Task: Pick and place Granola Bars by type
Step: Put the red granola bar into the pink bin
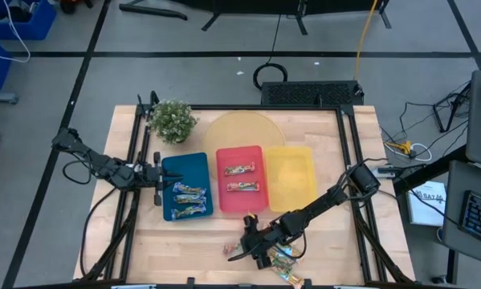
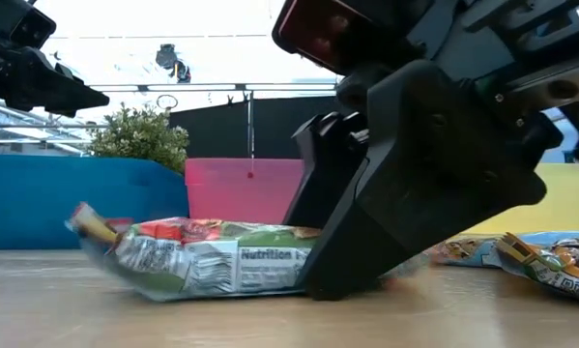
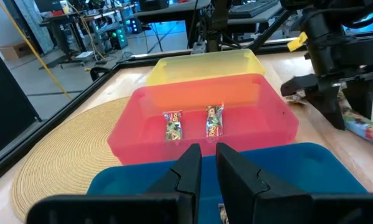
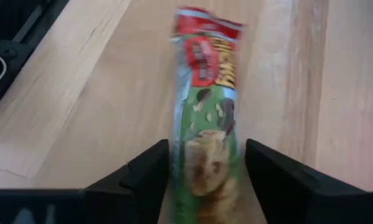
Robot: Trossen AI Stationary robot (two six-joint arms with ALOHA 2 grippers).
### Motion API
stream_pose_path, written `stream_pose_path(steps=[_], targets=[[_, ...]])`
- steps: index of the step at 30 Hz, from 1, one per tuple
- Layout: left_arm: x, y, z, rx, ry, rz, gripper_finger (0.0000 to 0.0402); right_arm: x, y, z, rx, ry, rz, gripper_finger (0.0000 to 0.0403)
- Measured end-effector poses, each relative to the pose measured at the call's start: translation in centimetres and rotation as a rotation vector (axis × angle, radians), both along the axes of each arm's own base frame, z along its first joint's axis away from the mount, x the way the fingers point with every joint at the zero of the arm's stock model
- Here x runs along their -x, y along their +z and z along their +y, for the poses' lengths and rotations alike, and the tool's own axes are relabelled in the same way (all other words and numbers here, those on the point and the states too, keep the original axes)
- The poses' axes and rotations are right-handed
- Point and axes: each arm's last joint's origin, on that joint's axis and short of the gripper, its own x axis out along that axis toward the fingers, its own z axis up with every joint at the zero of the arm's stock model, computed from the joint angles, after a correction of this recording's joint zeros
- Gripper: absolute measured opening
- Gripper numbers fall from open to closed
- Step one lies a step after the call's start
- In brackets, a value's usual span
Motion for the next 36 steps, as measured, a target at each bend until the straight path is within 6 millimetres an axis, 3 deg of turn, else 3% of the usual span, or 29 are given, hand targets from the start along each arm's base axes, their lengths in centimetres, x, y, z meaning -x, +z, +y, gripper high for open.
stream_pose_path(steps=[10, 16, 19, 24, 27, 31, 36], targets=[[0.0, 0.0, 0.0, 0.000, 0.000, 0.000, 0.0058, -0.8, 0.2, -0.9, -0.007, -0.033, -0.042, 0.0084], [0.0, 0.0, 0.0, 0.000, 0.000, 0.000, 0.0058, -0.8, 1.1, -1.2, 0.030, 0.010, -0.064, 0.0075], [0.0, 0.0, 0.0, 0.001, 0.000, -0.001, 0.0058, -0.7, 2.6, -1.3, 0.045, 0.043, -0.101, 0.0076], [0.0, 0.1, 0.0, 0.004, 0.000, -0.008, 0.0058, -0.5, 8.0, -2.2, 0.042, 0.084, -0.256, 0.0064], [0.0, 0.1, 0.0, 0.004, 0.000, -0.007, 0.0058, -0.3, 11.4, -4.0, 0.075, 0.026, -0.345, 0.0063], [0.0, 0.1, 0.0, 0.005, 0.000, -0.010, 0.0058, 0.1, 15.2, -8.1, 0.162, -0.178, -0.414, 0.0065], [0.0, 0.1, 0.0, 0.005, 0.000, -0.010, 0.0058, -0.1, 14.9, -14.6, 0.216, -0.288, -0.262, 0.0055]])
